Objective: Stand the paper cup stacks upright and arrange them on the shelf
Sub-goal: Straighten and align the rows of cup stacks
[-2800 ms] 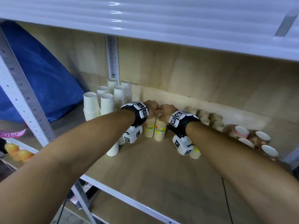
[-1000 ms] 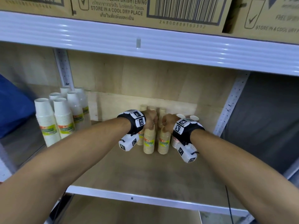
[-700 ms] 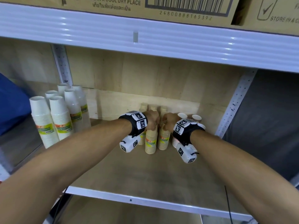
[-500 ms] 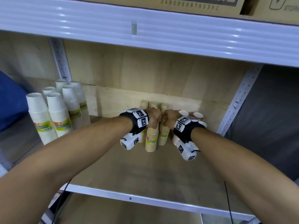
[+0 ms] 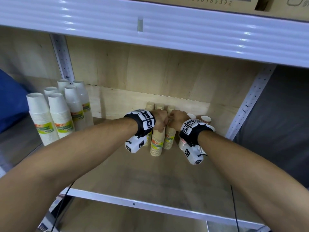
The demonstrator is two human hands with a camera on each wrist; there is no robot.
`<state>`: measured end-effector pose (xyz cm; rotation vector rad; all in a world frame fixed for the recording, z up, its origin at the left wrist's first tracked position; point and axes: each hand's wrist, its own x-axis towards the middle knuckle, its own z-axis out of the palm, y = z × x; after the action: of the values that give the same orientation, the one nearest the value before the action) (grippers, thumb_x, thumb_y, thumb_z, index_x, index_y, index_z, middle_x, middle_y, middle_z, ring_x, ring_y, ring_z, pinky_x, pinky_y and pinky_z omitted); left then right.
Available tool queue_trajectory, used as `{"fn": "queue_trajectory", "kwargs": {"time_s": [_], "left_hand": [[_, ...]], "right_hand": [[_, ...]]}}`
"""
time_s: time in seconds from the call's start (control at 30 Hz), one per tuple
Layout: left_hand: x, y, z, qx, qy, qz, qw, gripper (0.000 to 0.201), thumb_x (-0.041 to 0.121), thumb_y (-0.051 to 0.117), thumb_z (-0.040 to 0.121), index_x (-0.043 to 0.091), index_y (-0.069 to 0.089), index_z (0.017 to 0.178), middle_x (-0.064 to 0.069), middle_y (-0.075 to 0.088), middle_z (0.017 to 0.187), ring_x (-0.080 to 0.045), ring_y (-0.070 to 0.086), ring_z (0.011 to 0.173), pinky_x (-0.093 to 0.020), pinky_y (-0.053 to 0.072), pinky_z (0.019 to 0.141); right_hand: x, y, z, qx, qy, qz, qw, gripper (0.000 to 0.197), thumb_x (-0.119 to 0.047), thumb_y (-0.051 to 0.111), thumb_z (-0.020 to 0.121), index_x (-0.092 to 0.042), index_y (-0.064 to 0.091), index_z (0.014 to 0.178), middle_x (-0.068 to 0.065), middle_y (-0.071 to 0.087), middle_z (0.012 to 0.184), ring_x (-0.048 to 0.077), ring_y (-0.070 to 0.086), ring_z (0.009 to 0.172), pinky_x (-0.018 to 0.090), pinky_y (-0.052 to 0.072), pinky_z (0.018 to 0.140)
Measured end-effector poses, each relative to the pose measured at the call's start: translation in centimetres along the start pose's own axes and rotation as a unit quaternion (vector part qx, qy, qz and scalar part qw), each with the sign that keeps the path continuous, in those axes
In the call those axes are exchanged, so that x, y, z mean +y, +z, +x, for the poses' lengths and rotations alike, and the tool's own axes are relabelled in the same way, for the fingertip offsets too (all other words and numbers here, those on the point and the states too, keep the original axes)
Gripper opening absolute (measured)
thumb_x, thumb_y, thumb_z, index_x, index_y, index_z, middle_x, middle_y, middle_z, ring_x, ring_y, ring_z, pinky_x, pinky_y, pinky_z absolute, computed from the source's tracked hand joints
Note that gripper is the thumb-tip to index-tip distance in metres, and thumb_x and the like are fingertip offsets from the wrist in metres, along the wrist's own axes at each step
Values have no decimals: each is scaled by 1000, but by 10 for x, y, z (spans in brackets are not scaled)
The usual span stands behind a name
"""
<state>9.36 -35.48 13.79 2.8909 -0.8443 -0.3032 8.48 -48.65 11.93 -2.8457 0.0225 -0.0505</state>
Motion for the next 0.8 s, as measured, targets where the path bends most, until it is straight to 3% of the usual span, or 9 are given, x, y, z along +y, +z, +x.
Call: {"fn": "queue_trajectory", "kwargs": {"time_s": [0.13, 0.27, 0.37, 0.43, 0.6, 0.8], "left_hand": [[-4, -8, -3, 2, 3, -15, 1000, 42, 19, 72, 84, 10, 63, 124, -7, 65, 120, -25, 61, 110, -38, 52, 94], [-11, -25, -15, 22, -14, -15, 1000, 44, 32, 74, 81, 16, 64, 121, 0, 64, 117, -21, 61, 106, -33, 53, 89], [-22, -47, -30, 51, -32, -7, 998, 46, 27, 75, 81, 20, 61, 124, 0, 59, 116, -20, 57, 102, -29, 49, 83], [-33, -63, -43, 73, -45, -4, 996, 42, 27, 74, 82, 23, 62, 122, 2, 56, 115, -18, 54, 96, -27, 44, 77], [-73, -101, -83, 120, -101, 6, 987, 45, 35, 73, 83, 25, 60, 125, 5, 50, 104, -17, 52, 98, -28, 45, 81], [-139, -131, -145, 179, -171, 14, 969, 39, 34, 72, 84, 24, 62, 121, 7, 45, 101, -15, 48, 96, -29, 45, 84]], "right_hand": [[-1, -9, -1, 27, 11, 20, 999, 37, -24, 60, 88, -8, 57, 122, 13, 59, 123, 30, 59, 111, 35, 50, 92], [-13, -20, -1, 57, 12, 12, 998, 38, -21, 60, 86, -13, 55, 123, 11, 55, 126, 28, 59, 109, 33, 51, 88], [-31, -32, -1, 54, -7, 15, 998, 46, -23, 61, 85, -15, 51, 129, 11, 52, 131, 28, 58, 113, 33, 51, 90], [-48, -38, -1, 60, -31, 9, 998, 47, -23, 61, 86, -14, 51, 131, 11, 51, 133, 27, 56, 116, 31, 49, 90], [-102, -40, 2, 58, -89, 14, 994, 44, -26, 64, 85, -14, 54, 126, 9, 55, 129, 26, 55, 115, 26, 43, 84], [-183, -29, -5, 36, -162, 37, 985, 37, -26, 64, 81, -17, 58, 117, 8, 61, 114, 27, 62, 97, 32, 53, 83]]}}
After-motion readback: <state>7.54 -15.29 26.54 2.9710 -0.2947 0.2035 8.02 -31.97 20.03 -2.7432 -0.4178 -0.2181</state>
